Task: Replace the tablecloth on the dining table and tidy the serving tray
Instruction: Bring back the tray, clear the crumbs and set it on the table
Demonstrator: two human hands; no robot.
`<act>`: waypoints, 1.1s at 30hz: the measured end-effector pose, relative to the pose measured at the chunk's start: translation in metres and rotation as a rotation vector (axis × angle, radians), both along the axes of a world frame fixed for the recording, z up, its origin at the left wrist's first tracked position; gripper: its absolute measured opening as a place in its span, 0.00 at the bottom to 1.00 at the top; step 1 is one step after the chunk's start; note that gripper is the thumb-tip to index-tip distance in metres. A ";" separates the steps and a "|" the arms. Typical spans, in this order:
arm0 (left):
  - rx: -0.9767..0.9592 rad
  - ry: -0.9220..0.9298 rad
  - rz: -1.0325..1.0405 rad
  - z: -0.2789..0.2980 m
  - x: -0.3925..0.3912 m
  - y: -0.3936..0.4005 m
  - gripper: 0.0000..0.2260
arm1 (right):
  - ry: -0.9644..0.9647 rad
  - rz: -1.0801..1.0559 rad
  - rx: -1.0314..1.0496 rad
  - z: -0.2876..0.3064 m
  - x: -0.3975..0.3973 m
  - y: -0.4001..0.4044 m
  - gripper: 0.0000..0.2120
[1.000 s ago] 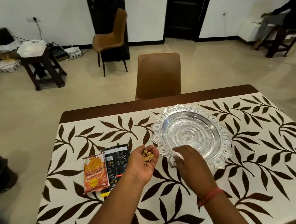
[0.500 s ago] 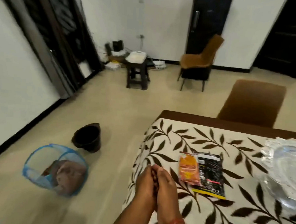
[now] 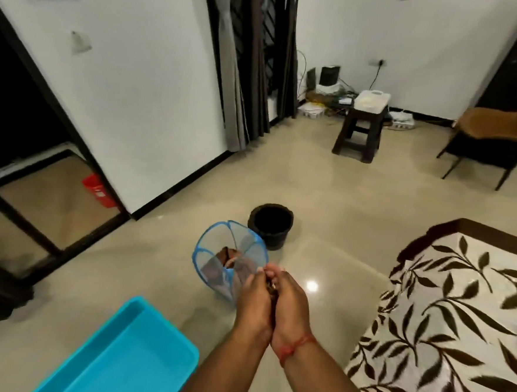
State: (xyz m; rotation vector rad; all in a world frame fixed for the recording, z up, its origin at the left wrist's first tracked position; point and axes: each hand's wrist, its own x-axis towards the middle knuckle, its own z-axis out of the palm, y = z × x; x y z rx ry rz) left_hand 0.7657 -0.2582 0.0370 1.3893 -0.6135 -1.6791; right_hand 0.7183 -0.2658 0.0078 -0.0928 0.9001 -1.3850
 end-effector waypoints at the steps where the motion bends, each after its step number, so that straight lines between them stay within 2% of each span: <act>1: -0.009 0.001 -0.010 -0.003 0.009 -0.011 0.11 | 0.016 -0.074 0.041 0.002 0.008 -0.006 0.11; 3: -0.019 0.001 0.066 -0.017 0.023 -0.032 0.14 | 0.015 -0.083 0.011 0.007 0.023 -0.025 0.12; 6: 0.057 0.189 0.208 -0.042 0.027 -0.067 0.14 | 0.014 -0.099 0.067 0.003 0.030 -0.053 0.12; 8: 0.100 0.243 0.217 -0.050 0.024 -0.093 0.14 | -0.047 -0.108 0.081 -0.011 0.027 -0.077 0.12; 10: 0.105 0.309 0.231 -0.060 0.020 -0.123 0.14 | 0.018 -0.069 0.119 -0.022 0.023 -0.105 0.12; 11: 0.117 0.290 0.233 -0.061 0.015 -0.141 0.14 | 0.079 -0.062 0.115 -0.030 0.017 -0.125 0.12; 14: 0.142 0.235 0.242 -0.070 -0.014 -0.205 0.13 | 0.074 -0.087 0.146 -0.041 -0.012 -0.188 0.11; 20: 0.270 0.368 0.300 -0.072 -0.084 -0.342 0.13 | 0.096 -0.063 0.140 -0.051 -0.081 -0.325 0.12; 23: 0.301 0.316 0.345 -0.091 -0.111 -0.418 0.14 | 0.144 -0.040 0.142 -0.062 -0.110 -0.399 0.12; 27: 0.310 0.342 0.360 -0.103 -0.118 -0.475 0.13 | 0.170 -0.002 0.132 -0.071 -0.121 -0.457 0.13; 33: 0.400 0.195 0.347 -0.159 -0.124 -0.581 0.12 | 0.361 0.132 0.254 -0.130 -0.129 -0.568 0.11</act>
